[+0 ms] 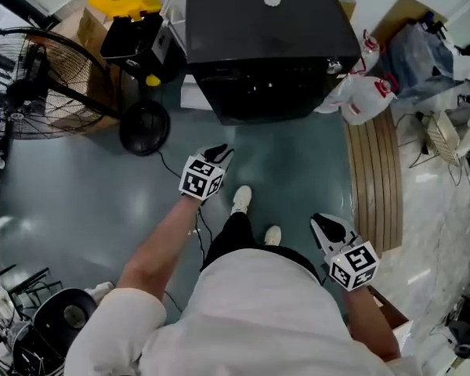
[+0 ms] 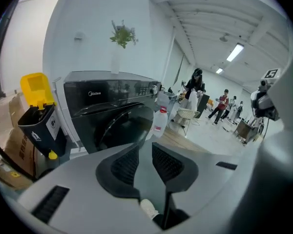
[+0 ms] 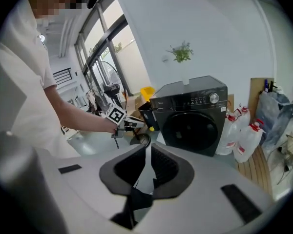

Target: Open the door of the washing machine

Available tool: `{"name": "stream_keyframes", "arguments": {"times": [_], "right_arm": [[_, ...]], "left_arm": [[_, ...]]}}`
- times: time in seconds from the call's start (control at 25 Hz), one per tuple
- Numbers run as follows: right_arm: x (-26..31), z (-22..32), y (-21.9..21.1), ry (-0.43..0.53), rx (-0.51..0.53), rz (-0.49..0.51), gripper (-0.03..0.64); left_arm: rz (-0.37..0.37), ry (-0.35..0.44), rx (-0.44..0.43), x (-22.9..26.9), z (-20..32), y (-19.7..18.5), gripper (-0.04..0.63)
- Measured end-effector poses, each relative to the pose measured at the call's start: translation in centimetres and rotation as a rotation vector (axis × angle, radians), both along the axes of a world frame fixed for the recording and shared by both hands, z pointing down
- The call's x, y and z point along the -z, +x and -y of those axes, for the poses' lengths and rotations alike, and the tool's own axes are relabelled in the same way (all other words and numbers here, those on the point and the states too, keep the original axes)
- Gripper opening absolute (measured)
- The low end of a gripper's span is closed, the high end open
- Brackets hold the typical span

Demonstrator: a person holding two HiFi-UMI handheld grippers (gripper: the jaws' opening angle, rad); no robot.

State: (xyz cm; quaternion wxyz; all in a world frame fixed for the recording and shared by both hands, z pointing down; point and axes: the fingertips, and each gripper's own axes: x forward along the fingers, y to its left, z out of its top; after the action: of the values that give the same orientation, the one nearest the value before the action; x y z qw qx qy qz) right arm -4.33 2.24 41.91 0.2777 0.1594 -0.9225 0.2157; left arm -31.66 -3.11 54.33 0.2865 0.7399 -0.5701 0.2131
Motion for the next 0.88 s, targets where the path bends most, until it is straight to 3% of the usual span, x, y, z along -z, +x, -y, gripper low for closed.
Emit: {"name": "stream_keyframes", "arguments": {"times": [0.2,0.48,0.88], "right_arm": [[-0.4,2.8,-4.3,-0.030,-0.068,-0.049,0.046],[-2.4,4.4,-6.7,-0.100,-0.149,-0.127,0.046],[-3.9,6.2,-8.0,-0.149,-0.200,-0.195,0.046]], "left_arm": [[0.035,-0.039,-0.052,-4.1,6.3,-6.4,0.083],[0.066,-0.096,-0.109,-10.2,13.2,-11.4,0.091],[0.124,-0.158,-0.245,-15.8,17.7,-12.3,0.106]]}}
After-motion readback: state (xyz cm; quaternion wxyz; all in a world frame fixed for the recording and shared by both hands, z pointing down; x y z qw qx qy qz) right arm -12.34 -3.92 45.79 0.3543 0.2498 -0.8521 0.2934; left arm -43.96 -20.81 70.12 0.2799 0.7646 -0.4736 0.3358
